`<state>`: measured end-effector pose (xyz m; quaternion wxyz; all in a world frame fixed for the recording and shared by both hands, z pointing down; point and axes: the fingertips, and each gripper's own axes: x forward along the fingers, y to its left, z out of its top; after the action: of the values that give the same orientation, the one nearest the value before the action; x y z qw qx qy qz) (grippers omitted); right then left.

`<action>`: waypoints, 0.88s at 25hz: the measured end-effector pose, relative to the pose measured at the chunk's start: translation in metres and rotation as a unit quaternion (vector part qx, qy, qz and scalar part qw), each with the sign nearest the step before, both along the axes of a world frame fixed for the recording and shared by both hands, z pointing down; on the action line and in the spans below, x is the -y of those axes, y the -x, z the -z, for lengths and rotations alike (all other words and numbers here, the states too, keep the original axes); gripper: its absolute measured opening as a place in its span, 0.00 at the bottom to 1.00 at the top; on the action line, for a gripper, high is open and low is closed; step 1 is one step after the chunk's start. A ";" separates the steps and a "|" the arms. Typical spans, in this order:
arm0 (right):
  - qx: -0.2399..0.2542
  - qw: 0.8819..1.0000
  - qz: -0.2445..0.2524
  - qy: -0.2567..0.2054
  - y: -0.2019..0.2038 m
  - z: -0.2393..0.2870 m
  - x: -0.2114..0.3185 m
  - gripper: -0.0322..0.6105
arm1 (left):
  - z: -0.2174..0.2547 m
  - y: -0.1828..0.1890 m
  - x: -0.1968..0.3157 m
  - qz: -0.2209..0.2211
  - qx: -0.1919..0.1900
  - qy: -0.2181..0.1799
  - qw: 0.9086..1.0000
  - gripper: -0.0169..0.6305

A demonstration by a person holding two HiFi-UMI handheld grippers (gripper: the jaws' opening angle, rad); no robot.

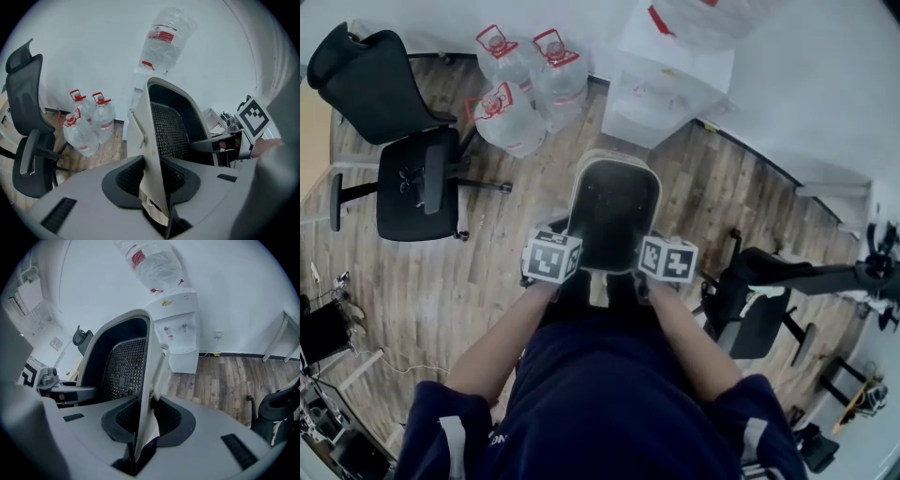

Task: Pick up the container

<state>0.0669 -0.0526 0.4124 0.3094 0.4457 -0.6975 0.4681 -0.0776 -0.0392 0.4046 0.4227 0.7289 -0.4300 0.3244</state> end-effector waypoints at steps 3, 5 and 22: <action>-0.003 1.000 0.005 -0.006 0.002 0.009 0.000 0.16 | 0.014 0.003 -0.001 0.002 0.000 -0.003 1.000 0.19; -0.004 1.000 0.006 -0.009 0.003 0.011 0.001 0.16 | 0.017 0.003 0.000 0.002 -0.001 -0.008 1.000 0.19; -0.007 1.000 0.007 -0.016 0.008 0.010 0.004 0.16 | 0.017 0.008 0.002 0.008 -0.006 -0.010 1.000 0.20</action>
<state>0.0591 -0.0570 0.4022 0.3102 0.4492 -0.7058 0.4514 -0.0857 -0.0409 0.3878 0.4202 0.7317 -0.4365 0.3124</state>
